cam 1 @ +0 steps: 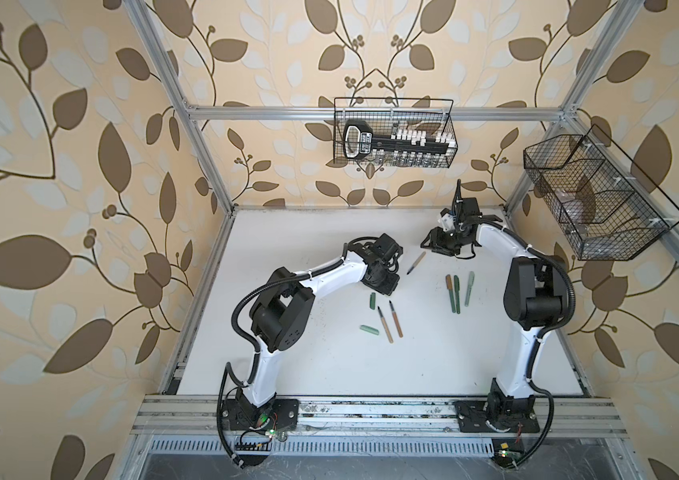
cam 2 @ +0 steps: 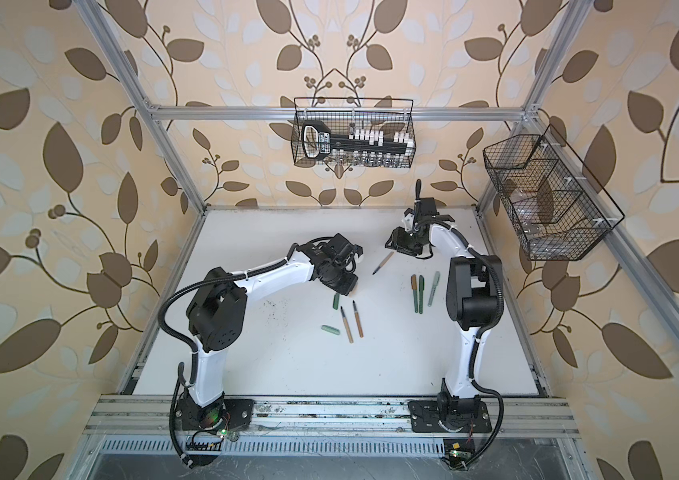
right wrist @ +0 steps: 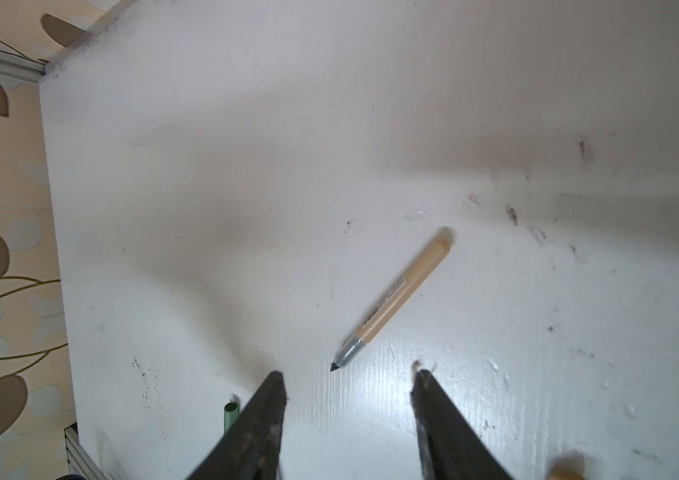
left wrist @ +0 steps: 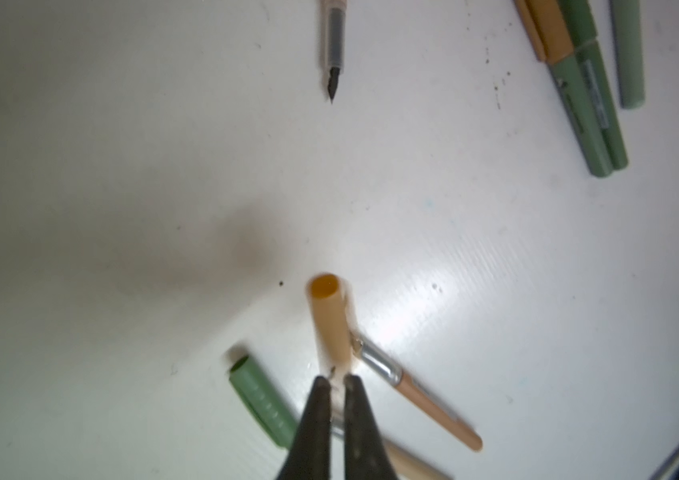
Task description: Insert the pens into the pen caps
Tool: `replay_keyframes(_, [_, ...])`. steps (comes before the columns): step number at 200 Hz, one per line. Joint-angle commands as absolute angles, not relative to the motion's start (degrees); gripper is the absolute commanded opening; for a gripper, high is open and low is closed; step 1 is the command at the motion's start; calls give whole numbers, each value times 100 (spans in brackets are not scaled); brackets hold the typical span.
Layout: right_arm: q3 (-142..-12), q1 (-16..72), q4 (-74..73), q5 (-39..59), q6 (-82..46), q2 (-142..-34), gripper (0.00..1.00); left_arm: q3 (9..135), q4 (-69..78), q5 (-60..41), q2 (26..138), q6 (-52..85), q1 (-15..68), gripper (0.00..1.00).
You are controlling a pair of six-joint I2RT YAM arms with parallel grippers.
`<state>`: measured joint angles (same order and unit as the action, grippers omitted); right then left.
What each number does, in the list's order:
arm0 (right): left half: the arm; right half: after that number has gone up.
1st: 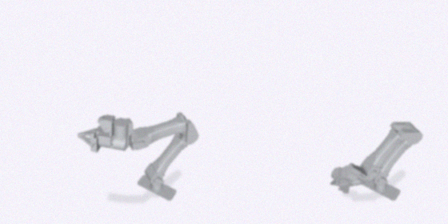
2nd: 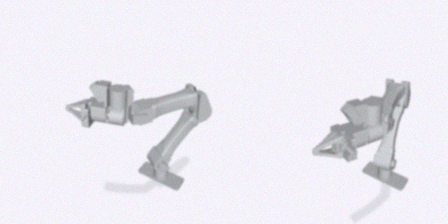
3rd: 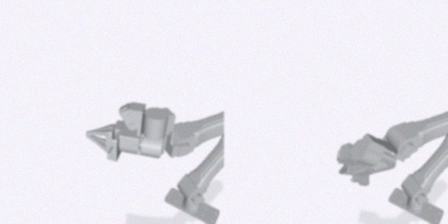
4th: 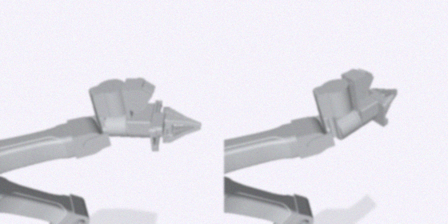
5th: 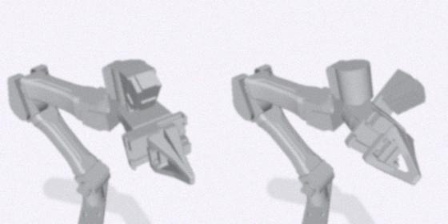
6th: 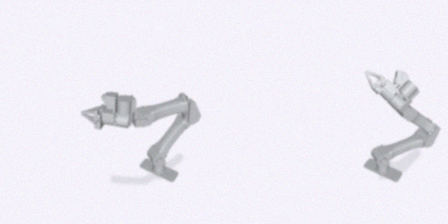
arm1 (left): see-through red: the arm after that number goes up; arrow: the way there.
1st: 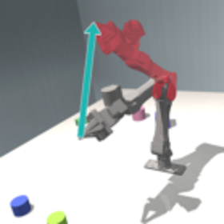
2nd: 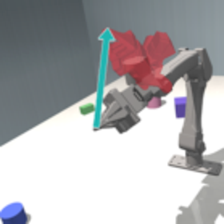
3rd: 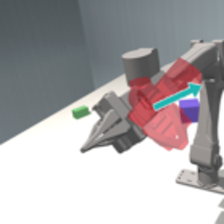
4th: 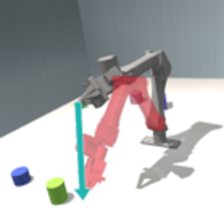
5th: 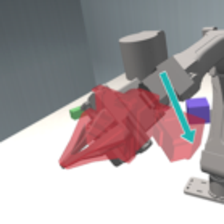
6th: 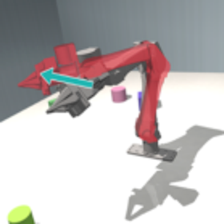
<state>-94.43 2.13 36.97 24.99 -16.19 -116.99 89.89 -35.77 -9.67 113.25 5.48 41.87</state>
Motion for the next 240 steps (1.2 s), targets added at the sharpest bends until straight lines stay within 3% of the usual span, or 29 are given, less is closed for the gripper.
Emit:
replay_keyframes(1, [-9491,252,3891,2417,-1397,-11841,53,8530,-3957,-1013,10522,276,4066,1])
replay_keyframes(58, [-9776,462,4185,2226,-1367,-12005,54,7138,-3646,-532,9481,815,3714,2])
replay_keyframes(89, [-9389,296,4159,2155,-1357,-11785,54,6989,-3381,-480,9317,1219,3665,13])
replay_keyframes(107, [-9168,208,4186,2029,-1386,-11537,54,7004,-3300,-475,9351,1414,3656,28])
replay_keyframes(137, [-8438,-114,4200,1587,-1599,-10793,57,7075,-3182,-436,9350,1683,3647,72])
replay_keyframes(179, [-7581,-588,4488,922,-1644,-9953,61,7077,-3004,-424,9200,1853,3598,99])
replay_keyframes(189, [-7395,-624,4582,633,-1803,-9750,63,7122,-3019,-483,9175,1852,3559,99])
replay_keyframes(195, [-7264,-611,4638,463,-1897,-9605,70,7149,-3031,-520,9156,1847,3539,99])
replay_keyframes(199, [-7181,-592,4667,335,-1996,-9472,83,7166,-3043,-541,9147,1849,3523,99])
replay_keyframes(203, [-7141,-570,4701,143,-2115,-9329,85,7186,-3061,-562,9132,1861,3506,99])
replay_keyframes(205, [-6993,-553,4719,51,-2177,-9256,96,7200,-3083,-569,9125,1867,3498,99])
replay_keyframes(207, [-6923,-536,4737,0,-2232,-9176,99,7212,-3096,-573,9119,1871,3485,99])
replay_keyframes(240, [-6105,-150,5262,-999,-3176,-7948,100,7250,-3230,-695,8817,2016,3317,99])
